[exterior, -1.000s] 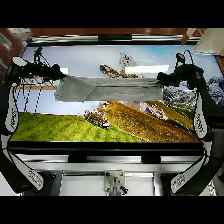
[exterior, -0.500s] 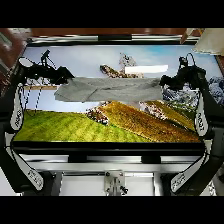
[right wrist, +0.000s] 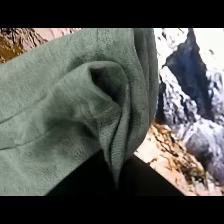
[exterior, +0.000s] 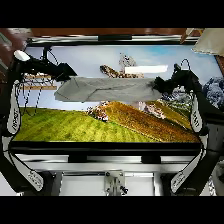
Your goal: Fold the shirts.
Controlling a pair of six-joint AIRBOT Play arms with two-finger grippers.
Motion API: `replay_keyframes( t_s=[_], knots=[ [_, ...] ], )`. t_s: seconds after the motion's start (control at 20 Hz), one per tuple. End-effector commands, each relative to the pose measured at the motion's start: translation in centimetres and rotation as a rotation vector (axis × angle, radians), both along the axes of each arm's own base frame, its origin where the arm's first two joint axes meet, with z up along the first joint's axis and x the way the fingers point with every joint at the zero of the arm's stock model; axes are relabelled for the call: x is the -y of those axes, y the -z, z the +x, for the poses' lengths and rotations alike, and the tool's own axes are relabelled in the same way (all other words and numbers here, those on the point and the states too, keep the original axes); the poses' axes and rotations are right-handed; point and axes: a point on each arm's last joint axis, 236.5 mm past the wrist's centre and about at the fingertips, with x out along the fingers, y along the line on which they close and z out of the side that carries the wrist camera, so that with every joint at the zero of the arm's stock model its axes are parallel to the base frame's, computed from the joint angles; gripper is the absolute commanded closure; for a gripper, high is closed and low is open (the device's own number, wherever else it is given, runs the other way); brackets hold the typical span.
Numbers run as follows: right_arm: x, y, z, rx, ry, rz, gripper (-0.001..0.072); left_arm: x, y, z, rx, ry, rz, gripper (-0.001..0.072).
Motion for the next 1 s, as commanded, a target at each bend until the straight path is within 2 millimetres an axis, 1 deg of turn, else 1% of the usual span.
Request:
replay_keyframes(
  t_s=[0.0,0.05,0.1,0.15,0.2,0.25,0.3,0.35,0.45,0.5,0.55,0.6,0.65,0.7,0.75,0.8,0.85,0.9,0.95],
  knots=[
    [-2.1,-0.9,-0.7,-0.01,-0.058,0.04,0.064,2.6,-3.7,-0.6,0.069,0.05,-0.075,0.0048],
    [-2.4,-2.4,-1.0,0.004,-0.084,0.043,0.0641,3.5,-4.4,-0.7,0.083,0.057,-0.092,0.0048],
    [-2.6,-4.1,-1.3,0.026,-0.119,0.035,0.0641,4.4,-4.8,-0.9,0.091,0.068,-0.093,0.0051],
    [-2.7,-6.5,-1.8,0.058,-0.159,0.025,0.0641,5.5,-4.8,-1.2,0.085,0.083,-0.096,0.0113],
    [-2.8,-8.9,-2.3,0.088,-0.189,0.009,0.0641,6.7,-4.7,-1.7,0.067,0.096,-0.102,0.0238],
    [-2.8,-11.9,-3.1,0.119,-0.213,-0.008,0.0641,8.2,-4.5,-2.3,0.046,0.11,-0.109,0.0362],
    [-2.8,-14.8,-4.1,0.149,-0.233,-0.029,0.0642,10.0,-4.3,-3.0,0.024,0.126,-0.116,0.0435],
    [-2.9,-17.5,-5.2,0.173,-0.251,-0.044,0.0642,11.7,-4.2,-3.7,0.011,0.148,-0.12,0.0469],
    [-3.2,-22.4,-8.1,0.211,-0.284,-0.066,0.0642,15.1,-3.4,-5.3,-0.022,0.18,-0.104,0.0471],
    [-3.4,-24.5,-9.5,0.227,-0.293,-0.069,0.0641,16.6,-2.5,-5.9,-0.037,0.185,-0.068,0.0532],
    [-3.4,-26.4,-10.8,0.246,-0.296,-0.08,0.0642,17.6,-1.2,-6.5,-0.031,0.202,-0.007,0.0606],
    [-3.2,-27.9,-12.0,0.257,-0.282,-0.098,0.0642,18.5,0.4,-7.3,-0.055,0.197,0.055,0.0609],
    [-3.2,-29.5,-13.0,0.273,-0.272,-0.104,0.0641,19.7,1.6,-8.4,-0.072,0.214,0.084,0.0609],
    [-3.4,-30.7,-14.1,0.284,-0.269,-0.102,0.0641,21.5,2.1,-9.5,-0.086,0.228,0.077,0.0609],
    [-3.5,-31.6,-15.2,0.289,-0.275,-0.105,0.0641,23.5,2.1,-10.1,-0.094,0.217,0.043,0.0609],
    [-3.7,-32.3,-16.3,0.287,-0.281,-0.106,0.0641,25.8,1.3,-10.4,-0.069,0.213,-0.005,0.0623],
    [-3.7,-32.8,-17.2,0.286,-0.288,-0.11,0.0641,28.0,0.5,-10.7,-0.043,0.207,-0.05,0.0675],
    [-3.8,-33.4,-18.0,0.291,-0.293,-0.113,0.0641,30.1,-0.2,-11.2,-0.027,0.205,-0.095,0.0675],
    [-3.9,-34.0,-18.5,0.301,-0.29,-0.114,0.0641,31.9,-0.4,-12.1,-0.028,0.215,-0.124,0.0675]
  ],
)
